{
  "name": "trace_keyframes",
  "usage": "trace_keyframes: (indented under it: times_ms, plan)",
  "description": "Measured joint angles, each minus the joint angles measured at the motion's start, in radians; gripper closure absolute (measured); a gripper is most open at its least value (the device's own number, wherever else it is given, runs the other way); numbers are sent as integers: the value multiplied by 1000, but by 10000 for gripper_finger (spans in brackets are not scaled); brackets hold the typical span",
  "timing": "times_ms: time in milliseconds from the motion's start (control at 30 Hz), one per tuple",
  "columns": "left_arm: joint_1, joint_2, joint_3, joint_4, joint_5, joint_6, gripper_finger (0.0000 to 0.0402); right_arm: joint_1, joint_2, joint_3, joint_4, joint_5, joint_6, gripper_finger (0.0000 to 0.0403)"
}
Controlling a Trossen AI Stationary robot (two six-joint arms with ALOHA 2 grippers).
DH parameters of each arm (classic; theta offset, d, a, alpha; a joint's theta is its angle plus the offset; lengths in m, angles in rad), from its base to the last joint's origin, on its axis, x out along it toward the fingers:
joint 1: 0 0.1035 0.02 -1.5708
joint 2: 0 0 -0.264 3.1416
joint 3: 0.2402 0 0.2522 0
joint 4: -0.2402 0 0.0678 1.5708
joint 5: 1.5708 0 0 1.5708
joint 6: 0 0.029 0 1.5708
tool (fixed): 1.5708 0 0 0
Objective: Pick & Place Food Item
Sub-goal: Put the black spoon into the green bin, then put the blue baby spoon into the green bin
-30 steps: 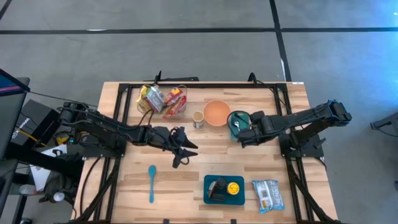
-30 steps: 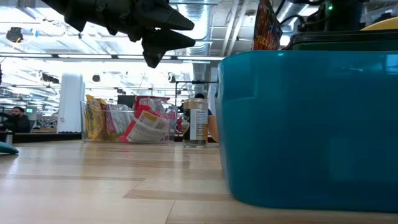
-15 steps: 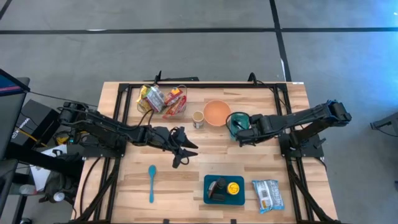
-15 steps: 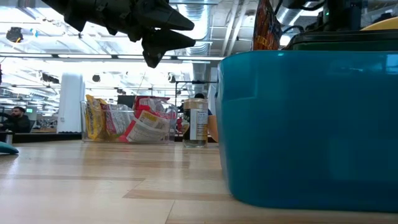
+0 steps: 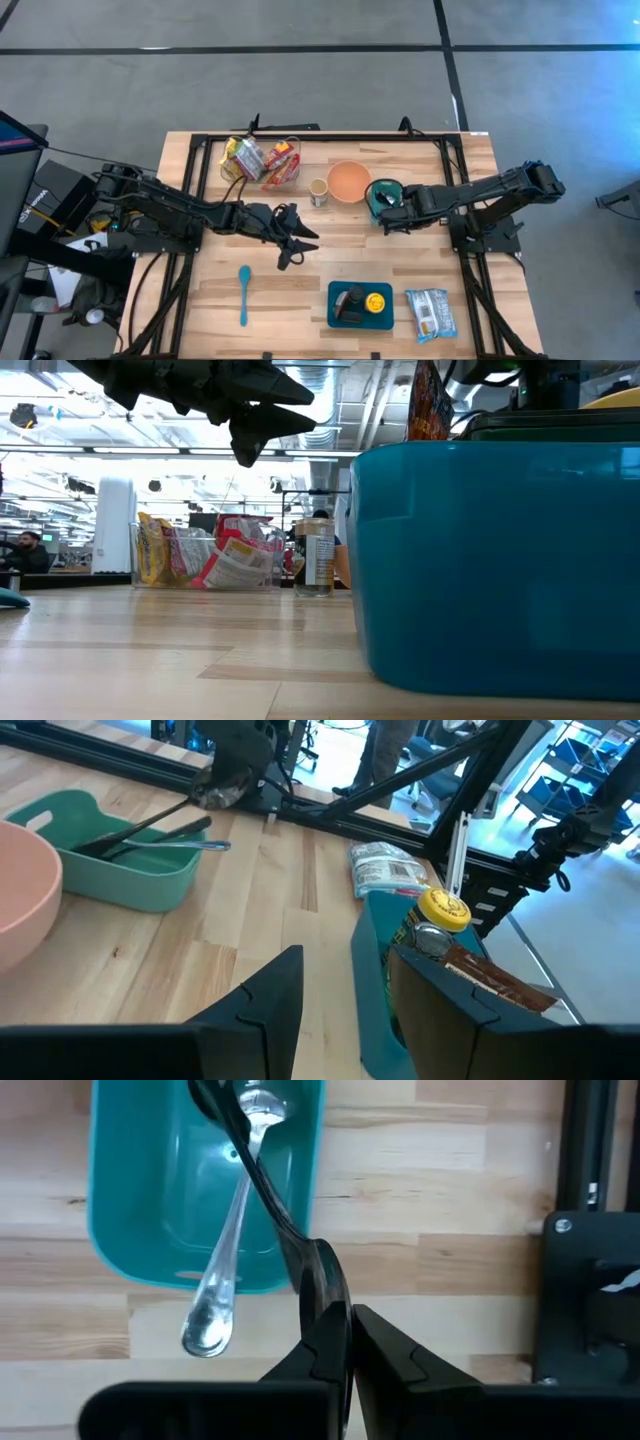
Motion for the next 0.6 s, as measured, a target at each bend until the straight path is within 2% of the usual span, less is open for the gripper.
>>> trace_keyframes:
  times_ms: [267,600]
  plan:
    - [0,0,0,0,1,0,257,-11,0,0,48,0,-3,389]
    - [0,0,0,0,4,-1,257,-11,0,0,58,5,-6,353]
